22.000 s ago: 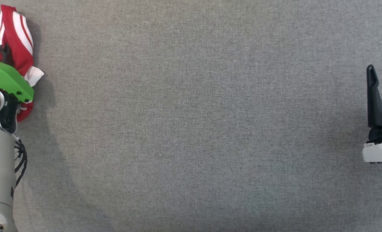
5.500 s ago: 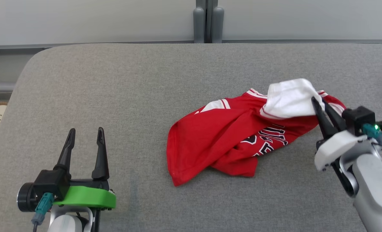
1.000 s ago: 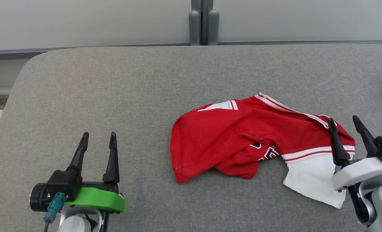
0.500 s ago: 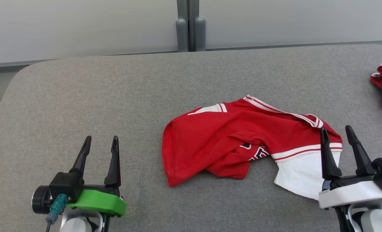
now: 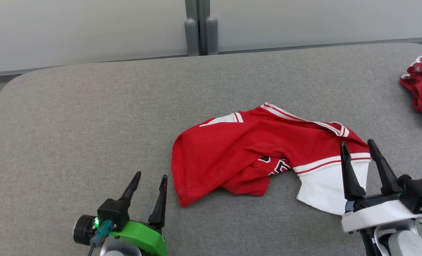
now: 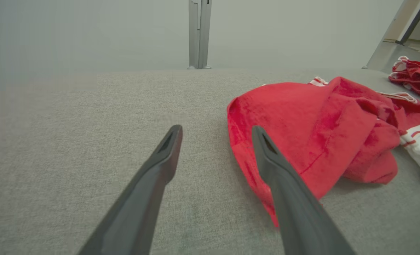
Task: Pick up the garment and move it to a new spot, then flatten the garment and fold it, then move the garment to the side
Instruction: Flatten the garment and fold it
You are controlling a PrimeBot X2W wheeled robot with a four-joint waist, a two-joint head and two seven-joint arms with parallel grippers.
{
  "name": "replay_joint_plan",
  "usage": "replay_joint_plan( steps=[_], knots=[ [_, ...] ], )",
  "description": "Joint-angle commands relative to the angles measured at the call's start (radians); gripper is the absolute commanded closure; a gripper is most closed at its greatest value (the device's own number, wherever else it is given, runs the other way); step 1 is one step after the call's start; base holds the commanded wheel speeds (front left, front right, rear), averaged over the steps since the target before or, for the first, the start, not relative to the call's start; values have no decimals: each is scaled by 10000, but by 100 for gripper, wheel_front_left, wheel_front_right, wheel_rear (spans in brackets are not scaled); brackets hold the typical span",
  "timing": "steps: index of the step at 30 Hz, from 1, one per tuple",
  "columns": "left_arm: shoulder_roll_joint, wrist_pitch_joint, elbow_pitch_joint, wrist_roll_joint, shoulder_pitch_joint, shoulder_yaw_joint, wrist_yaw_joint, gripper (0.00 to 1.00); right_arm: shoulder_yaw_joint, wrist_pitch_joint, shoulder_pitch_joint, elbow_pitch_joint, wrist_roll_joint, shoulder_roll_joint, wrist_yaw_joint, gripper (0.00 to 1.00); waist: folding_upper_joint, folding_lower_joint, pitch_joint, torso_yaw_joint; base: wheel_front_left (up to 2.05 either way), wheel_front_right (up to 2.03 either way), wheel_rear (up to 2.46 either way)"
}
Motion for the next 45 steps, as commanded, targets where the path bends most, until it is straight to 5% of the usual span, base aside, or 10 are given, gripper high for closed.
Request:
replay_joint_plan(
  steps=[1, 23, 24, 26, 45],
  knots=[
    [19, 0, 180, -183, -187, -142, -33, 0, 11, -26, -117, 34, 18, -21, 1, 0, 0, 0, 101, -108, 0, 0, 0],
    [28, 0, 2344, -2602, -1188, -2040, -59, 0, 54, -26, -439, 114, 93, 30, 1, 0, 0, 0, 702, -701, 0, 0, 0],
    [29, 0, 2436, -2800, -1184, -2107, -59, 55, 54, -26, -443, 114, 83, 30, 1, 0, 0, 0, 705, -707, 0, 0, 0],
    [29, 0, 2490, -2770, -1341, -2222, -59, 100, 42, -26, -472, 34, 58, 24, 1, 0, 0, 0, 703, -703, 0, 0, 0],
    [703, 0, 172, -1219, -618, 229, 103, 100, -100, -27, -99, 169, 28, 119, 1, 0, 0, 0, 337, 287, 0, 0, 0]
  ],
)
